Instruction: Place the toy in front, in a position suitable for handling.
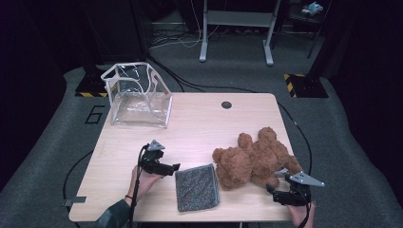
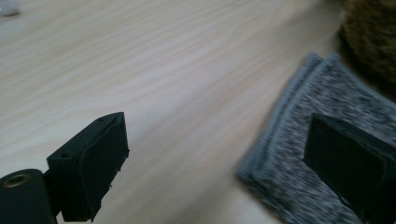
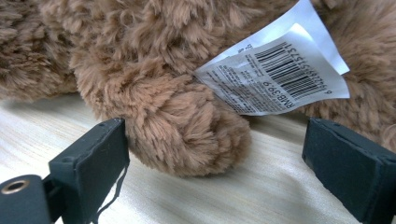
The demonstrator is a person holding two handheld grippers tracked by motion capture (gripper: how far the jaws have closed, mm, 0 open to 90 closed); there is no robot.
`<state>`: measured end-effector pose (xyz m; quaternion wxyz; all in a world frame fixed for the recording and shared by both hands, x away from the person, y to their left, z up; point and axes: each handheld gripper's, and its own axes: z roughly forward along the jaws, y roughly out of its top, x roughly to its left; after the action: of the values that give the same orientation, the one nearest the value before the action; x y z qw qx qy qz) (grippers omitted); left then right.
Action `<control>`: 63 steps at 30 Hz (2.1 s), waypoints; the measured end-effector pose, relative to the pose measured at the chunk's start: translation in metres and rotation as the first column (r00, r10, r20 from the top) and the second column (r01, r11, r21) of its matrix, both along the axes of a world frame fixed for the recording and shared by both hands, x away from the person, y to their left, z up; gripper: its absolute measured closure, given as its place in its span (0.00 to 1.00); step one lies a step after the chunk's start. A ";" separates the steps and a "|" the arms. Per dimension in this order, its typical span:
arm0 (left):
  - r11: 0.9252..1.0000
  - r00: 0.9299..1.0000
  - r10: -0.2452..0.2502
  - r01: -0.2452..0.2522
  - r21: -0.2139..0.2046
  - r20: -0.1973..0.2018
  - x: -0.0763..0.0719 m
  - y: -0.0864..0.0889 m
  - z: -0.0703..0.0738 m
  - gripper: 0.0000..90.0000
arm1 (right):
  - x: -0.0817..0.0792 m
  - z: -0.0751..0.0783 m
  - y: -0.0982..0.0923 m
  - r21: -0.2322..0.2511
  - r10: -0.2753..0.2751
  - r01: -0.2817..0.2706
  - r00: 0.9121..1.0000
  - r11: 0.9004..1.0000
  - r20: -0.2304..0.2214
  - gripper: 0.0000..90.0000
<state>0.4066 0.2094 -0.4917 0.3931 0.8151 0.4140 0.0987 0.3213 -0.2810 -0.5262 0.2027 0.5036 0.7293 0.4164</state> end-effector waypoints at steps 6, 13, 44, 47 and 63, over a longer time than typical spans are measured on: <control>0.995 0.995 -0.094 0.094 0.030 -0.015 -0.022 -0.024 -0.006 0.06 | 0.000 0.000 0.000 -0.001 -0.002 0.002 1.000 1.000 0.000 0.07; 0.981 0.985 -0.172 0.173 0.091 -0.017 -0.040 -0.046 -0.013 0.08 | 0.000 0.000 0.000 -0.001 -0.001 0.001 1.000 1.000 -0.003 0.07; 0.975 0.984 -0.172 0.162 0.152 0.052 -0.057 -0.060 -0.026 0.46 | 0.000 0.000 0.000 -0.002 -0.004 0.004 1.000 1.000 -0.002 0.07; 0.978 0.984 -0.169 0.159 0.136 0.060 -0.057 -0.056 -0.027 0.60 | 0.000 0.000 0.000 -0.002 -0.004 0.004 1.000 1.000 -0.003 0.07; 0.986 0.984 -0.154 0.147 0.084 0.088 -0.054 -0.021 -0.014 0.80 | 0.000 0.000 0.000 0.004 -0.004 0.004 1.000 1.000 -0.001 0.07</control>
<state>0.3524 0.1882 -0.5055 0.3866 0.8531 0.3281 0.1229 0.3213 -0.2811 -0.5262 0.2023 0.5055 0.7276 0.4173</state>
